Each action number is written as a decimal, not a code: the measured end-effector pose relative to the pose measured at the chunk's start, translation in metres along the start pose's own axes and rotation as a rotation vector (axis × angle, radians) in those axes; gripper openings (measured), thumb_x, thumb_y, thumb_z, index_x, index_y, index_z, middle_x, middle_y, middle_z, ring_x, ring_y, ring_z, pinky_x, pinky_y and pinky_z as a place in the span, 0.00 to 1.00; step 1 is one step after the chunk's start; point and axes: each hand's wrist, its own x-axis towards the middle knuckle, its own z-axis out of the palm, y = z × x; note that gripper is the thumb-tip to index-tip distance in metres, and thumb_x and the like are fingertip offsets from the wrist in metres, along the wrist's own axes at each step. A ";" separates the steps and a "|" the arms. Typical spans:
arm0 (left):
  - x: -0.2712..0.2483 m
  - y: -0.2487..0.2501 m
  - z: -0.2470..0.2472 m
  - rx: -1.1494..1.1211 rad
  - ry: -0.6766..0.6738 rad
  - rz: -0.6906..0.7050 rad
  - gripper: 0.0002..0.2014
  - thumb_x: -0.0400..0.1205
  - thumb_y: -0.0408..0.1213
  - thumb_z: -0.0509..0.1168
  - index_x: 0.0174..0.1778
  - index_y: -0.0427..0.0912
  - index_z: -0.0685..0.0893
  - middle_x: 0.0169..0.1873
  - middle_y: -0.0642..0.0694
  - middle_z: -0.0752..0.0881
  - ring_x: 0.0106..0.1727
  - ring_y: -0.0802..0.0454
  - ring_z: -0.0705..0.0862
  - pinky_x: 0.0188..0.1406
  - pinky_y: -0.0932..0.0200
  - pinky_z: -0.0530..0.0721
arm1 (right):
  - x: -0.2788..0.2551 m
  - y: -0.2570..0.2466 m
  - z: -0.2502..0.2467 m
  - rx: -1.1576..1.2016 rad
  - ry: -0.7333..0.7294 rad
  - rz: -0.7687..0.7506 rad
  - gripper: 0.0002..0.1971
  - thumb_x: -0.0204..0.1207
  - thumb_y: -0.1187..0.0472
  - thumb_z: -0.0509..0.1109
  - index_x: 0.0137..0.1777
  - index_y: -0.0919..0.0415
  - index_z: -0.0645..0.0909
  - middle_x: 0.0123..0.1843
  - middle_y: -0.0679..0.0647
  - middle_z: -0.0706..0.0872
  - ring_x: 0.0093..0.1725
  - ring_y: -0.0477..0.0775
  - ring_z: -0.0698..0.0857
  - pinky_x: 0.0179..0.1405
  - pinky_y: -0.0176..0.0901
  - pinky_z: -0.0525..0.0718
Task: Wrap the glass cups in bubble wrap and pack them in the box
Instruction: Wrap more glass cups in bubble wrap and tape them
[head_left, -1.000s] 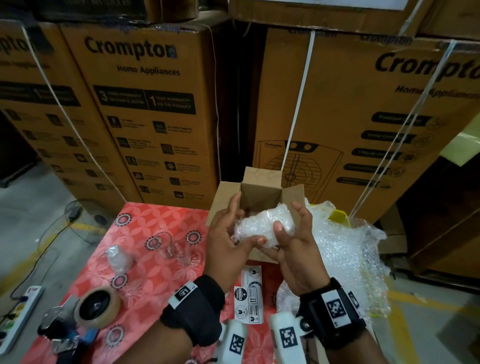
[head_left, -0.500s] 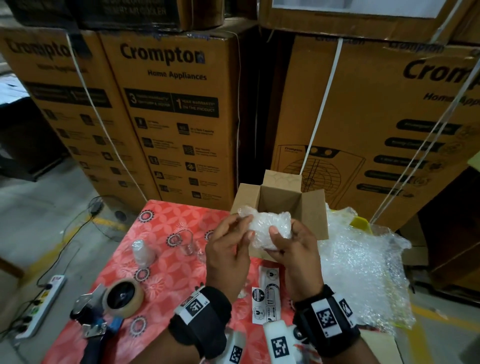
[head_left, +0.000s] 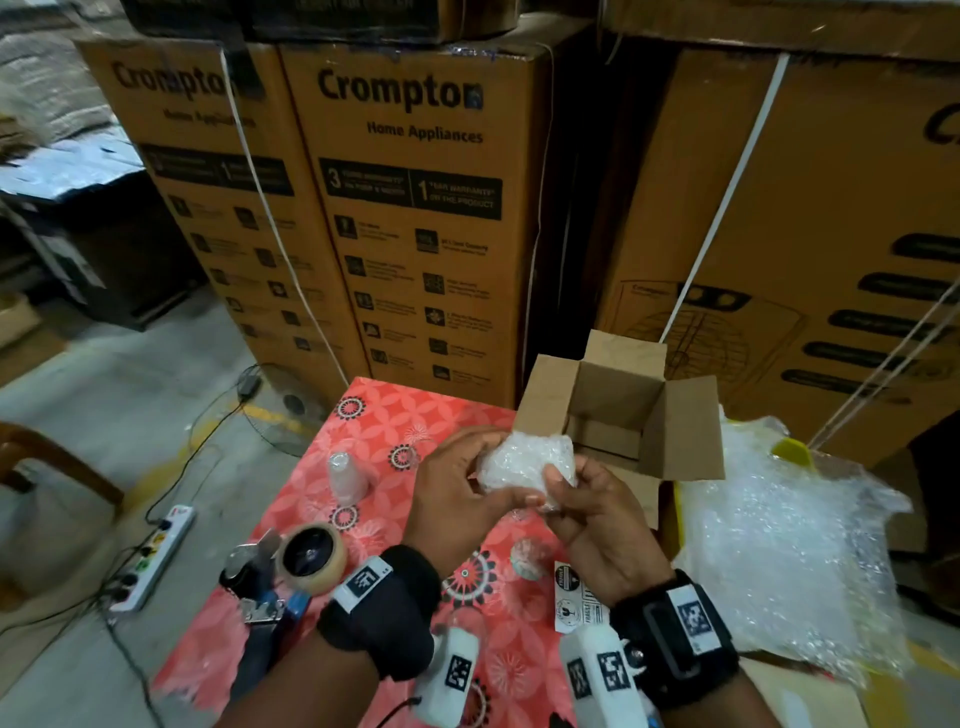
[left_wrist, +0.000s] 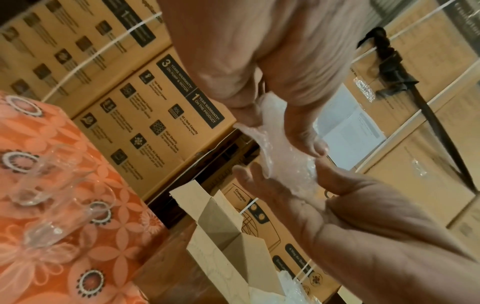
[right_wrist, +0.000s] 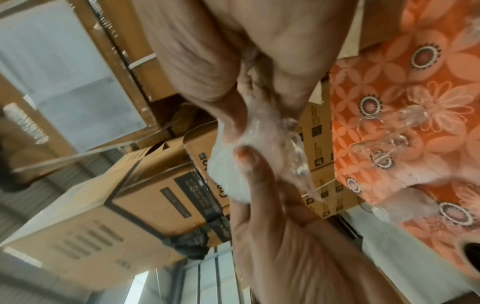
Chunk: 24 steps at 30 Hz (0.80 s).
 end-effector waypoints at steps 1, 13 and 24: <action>0.000 -0.002 -0.004 -0.032 -0.015 -0.023 0.27 0.67 0.30 0.89 0.57 0.55 0.91 0.55 0.60 0.92 0.56 0.63 0.91 0.52 0.67 0.88 | 0.001 0.001 -0.001 -0.004 -0.040 0.010 0.26 0.79 0.74 0.74 0.76 0.74 0.75 0.74 0.77 0.83 0.70 0.76 0.86 0.70 0.65 0.85; 0.002 -0.007 -0.024 -0.317 -0.096 -0.211 0.25 0.74 0.29 0.85 0.62 0.40 0.81 0.55 0.39 0.92 0.56 0.36 0.92 0.51 0.42 0.93 | -0.009 0.001 0.020 0.004 -0.287 0.084 0.28 0.77 0.79 0.68 0.77 0.63 0.79 0.72 0.73 0.86 0.69 0.75 0.88 0.59 0.60 0.93; -0.050 -0.094 -0.100 0.239 -0.455 -0.326 0.49 0.65 0.47 0.92 0.79 0.62 0.70 0.64 0.55 0.83 0.65 0.54 0.80 0.62 0.59 0.80 | 0.001 0.044 -0.030 -0.457 -0.208 0.150 0.21 0.84 0.74 0.72 0.75 0.66 0.79 0.72 0.72 0.86 0.66 0.74 0.90 0.65 0.62 0.90</action>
